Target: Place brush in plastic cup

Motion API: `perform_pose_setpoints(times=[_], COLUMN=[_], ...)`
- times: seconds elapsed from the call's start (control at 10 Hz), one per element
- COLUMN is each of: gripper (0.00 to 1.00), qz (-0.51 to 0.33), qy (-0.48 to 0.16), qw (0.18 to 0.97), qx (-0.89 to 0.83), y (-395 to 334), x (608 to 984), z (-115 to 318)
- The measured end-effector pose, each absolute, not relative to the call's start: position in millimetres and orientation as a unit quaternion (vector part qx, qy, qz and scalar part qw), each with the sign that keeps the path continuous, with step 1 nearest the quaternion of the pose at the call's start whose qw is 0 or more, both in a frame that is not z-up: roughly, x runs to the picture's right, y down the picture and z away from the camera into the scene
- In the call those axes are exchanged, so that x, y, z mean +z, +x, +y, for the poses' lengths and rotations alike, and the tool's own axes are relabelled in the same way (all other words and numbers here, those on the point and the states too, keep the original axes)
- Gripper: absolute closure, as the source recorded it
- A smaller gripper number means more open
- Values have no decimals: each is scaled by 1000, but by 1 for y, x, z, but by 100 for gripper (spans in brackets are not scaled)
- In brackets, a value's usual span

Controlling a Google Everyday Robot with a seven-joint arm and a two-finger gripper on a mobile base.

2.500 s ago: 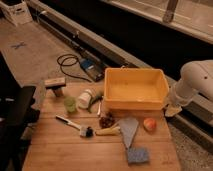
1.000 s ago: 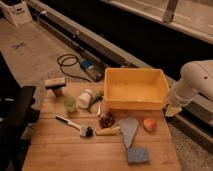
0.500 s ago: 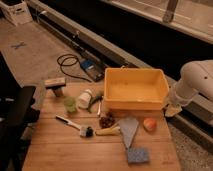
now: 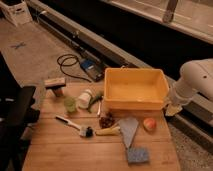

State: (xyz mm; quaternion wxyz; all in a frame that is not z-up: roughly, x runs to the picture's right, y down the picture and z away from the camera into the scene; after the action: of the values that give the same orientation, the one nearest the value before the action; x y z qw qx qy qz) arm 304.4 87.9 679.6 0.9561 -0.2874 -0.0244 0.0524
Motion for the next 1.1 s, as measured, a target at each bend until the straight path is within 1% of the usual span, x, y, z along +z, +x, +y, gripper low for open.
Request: perform_pose_setpoints(times=[0.2,0.5,0.8,1.1], gripper=[46,46,46,46], qz=[-35,-66,-100,-105], qy=[-283,-279,-277,-276], qw=[958,957,952,952], qx=[14,-43,-78,-80], y=[271,194,132,123], x=[672,666,659,657], z=[80,73,76,77])
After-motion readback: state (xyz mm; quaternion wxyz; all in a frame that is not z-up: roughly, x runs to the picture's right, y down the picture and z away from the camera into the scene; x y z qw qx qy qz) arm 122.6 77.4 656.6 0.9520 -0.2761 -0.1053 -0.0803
